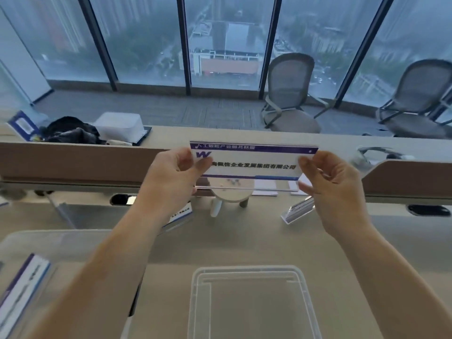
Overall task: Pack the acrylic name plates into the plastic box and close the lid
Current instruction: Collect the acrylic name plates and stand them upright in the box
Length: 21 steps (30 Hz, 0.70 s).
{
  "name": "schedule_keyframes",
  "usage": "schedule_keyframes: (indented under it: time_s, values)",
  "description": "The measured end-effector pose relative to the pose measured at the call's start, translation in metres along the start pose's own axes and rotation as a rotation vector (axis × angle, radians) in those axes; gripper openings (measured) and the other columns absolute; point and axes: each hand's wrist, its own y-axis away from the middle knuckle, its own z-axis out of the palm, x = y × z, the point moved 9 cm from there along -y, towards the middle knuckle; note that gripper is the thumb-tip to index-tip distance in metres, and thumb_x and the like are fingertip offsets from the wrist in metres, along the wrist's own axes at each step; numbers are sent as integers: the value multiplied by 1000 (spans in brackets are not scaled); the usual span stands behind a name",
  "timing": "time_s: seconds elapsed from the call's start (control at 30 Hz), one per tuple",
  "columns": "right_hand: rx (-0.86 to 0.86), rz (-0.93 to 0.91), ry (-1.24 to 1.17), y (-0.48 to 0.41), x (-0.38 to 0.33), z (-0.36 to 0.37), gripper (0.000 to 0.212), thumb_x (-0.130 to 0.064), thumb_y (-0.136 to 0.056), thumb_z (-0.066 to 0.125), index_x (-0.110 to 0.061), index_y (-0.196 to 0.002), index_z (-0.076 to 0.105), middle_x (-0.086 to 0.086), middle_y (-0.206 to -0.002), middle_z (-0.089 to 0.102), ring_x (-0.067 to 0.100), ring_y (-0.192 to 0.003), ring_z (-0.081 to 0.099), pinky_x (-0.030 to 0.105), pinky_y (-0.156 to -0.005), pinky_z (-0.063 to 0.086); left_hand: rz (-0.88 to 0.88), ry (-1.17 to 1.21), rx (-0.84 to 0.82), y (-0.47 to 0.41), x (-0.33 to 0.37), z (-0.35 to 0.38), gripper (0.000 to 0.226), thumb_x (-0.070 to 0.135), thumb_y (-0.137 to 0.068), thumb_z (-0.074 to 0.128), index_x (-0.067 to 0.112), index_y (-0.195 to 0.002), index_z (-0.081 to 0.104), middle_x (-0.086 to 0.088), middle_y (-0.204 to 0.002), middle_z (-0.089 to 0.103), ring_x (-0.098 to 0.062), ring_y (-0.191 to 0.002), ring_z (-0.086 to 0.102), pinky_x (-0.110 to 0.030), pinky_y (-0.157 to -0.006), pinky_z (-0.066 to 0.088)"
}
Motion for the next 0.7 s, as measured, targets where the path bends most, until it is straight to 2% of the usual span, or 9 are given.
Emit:
schedule_keyframes:
  time_s: [0.07,0.13,0.2,0.27,0.33,0.4,0.5,0.6,0.7]
  values:
    - [0,-11,-20,16,-9,8,27,-19,-95,67,-35,-74,72,-20,-74,72,-1,-69,64,54,-93,57,35,-87,49,15,4,-20,21,53,-91,71,32,-84,73,15,-86,77,-15,-93,74,-48,-91,60]
    - [-19,-24,-12,32,-14,15,31,-19,-95,67,-39,-72,73,-17,-76,74,2,-72,65,53,-91,57,70,-209,112,28,7,-41,27,57,-86,73,30,-88,70,13,-93,75,-16,-93,73,-40,-86,58]
    - [-42,-50,3,45,-15,20,29,-21,-95,67,-41,-74,74,-15,-78,75,8,-75,65,53,-90,57,156,-360,203,47,22,-60,32,47,-85,79,33,-110,66,16,-115,72,-8,-103,70,-28,-87,53]
    - [-68,-93,40,53,-13,29,22,-21,-95,69,-36,-80,74,-14,-79,75,9,-75,64,50,-84,57,318,-606,258,67,46,-66,52,36,-85,82,31,-130,57,11,-131,64,-11,-118,62,-27,-97,46]
    - [-114,-136,88,58,-11,47,17,-21,-95,69,-32,-83,73,-13,-80,76,4,-76,67,34,-75,56,443,-854,186,81,60,-54,57,30,-88,78,34,-139,53,8,-138,61,-17,-124,60,-33,-105,47]
    - [-151,-173,148,67,-10,70,17,-23,-94,69,-35,-84,71,-15,-84,77,5,-84,71,24,-71,53,427,-948,29,83,52,-41,45,27,-94,72,39,-135,59,8,-129,69,-20,-114,67,-42,-99,55]
    - [-212,-171,205,84,-4,109,13,-27,-94,68,-37,-86,72,-16,-91,77,4,-90,71,15,-66,50,327,-1030,-127,84,26,-46,19,26,-99,62,36,-113,70,6,-98,77,-23,-89,71,-41,-80,58]
    - [-259,-154,168,98,-3,149,8,-28,-95,68,-30,-93,75,-15,-92,78,3,-92,71,12,-71,49,292,-1042,-123,90,11,-81,10,29,-98,62,31,-101,71,8,-83,72,-23,-79,67,-41,-74,57]
    - [-254,-148,93,106,-8,193,12,-28,-94,69,-25,-106,72,-13,-104,75,1,-101,69,5,-72,49,259,-1024,-62,92,1,-132,9,30,-97,64,31,-101,72,10,-82,71,-21,-80,67,-40,-75,57]
